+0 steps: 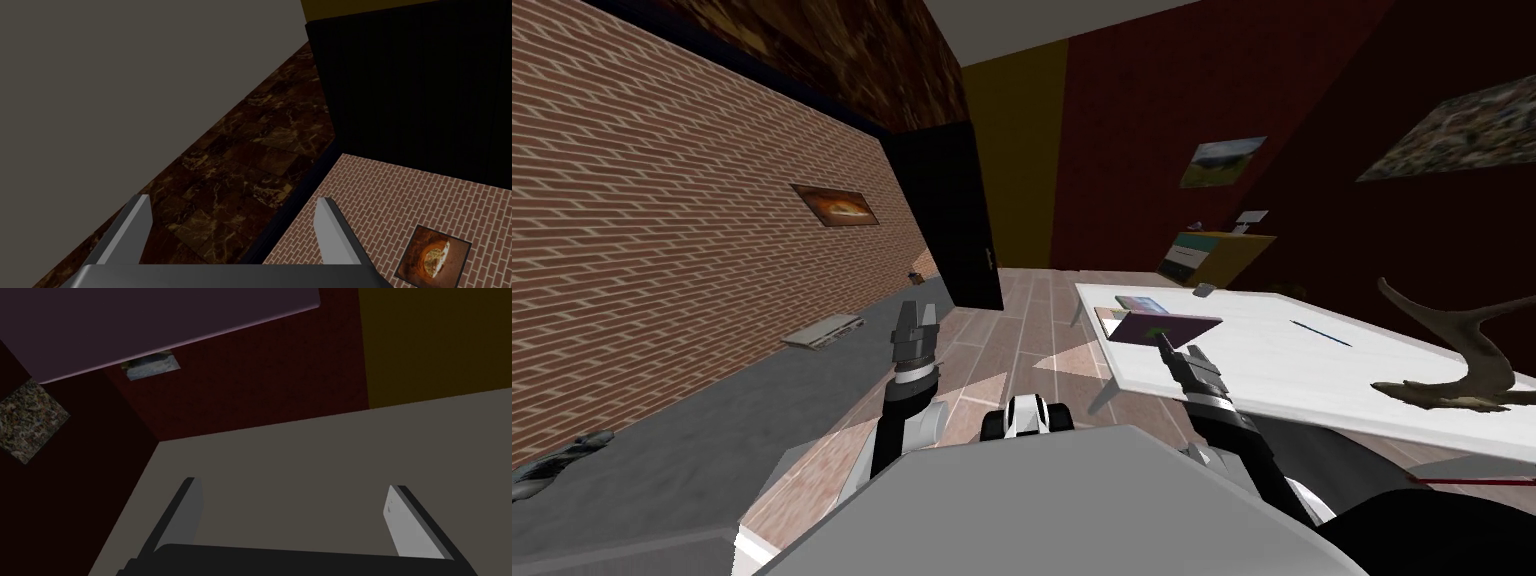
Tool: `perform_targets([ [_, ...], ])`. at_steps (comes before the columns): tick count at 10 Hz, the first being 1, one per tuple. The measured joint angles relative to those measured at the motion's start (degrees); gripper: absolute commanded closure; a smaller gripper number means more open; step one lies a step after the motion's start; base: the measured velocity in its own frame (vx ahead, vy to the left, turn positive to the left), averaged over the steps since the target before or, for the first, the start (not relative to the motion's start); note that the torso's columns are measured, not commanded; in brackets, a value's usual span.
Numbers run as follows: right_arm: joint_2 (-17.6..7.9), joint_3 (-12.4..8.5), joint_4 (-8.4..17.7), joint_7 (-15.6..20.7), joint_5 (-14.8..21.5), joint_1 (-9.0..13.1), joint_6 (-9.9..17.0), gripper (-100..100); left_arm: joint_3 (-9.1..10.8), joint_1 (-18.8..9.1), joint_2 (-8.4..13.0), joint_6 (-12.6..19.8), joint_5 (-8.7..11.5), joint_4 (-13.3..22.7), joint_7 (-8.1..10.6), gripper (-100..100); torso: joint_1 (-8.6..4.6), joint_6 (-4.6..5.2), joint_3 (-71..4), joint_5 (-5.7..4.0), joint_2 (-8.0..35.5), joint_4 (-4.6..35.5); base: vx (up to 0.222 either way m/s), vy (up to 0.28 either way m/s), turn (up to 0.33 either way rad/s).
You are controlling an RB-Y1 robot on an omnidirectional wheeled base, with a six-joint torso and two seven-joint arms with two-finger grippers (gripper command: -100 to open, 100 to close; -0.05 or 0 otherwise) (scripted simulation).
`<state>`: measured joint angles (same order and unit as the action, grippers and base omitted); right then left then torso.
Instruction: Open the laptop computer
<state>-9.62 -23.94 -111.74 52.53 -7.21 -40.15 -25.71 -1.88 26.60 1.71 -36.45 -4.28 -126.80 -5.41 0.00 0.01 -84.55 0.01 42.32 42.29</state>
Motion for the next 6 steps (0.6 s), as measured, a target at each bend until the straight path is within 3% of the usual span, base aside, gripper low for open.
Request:
perform_targets([
  [6, 0.6, -5.1, 4.7, 8.7, 1.1, -1.1, -0.5, -100, 0.00, 0.0, 0.0, 0.0, 0.0, 0.0, 0.00, 0, -0.01, 0.00, 0.0, -0.01, 0.0, 0.0, 0.077, 0.042, 0.097],
])
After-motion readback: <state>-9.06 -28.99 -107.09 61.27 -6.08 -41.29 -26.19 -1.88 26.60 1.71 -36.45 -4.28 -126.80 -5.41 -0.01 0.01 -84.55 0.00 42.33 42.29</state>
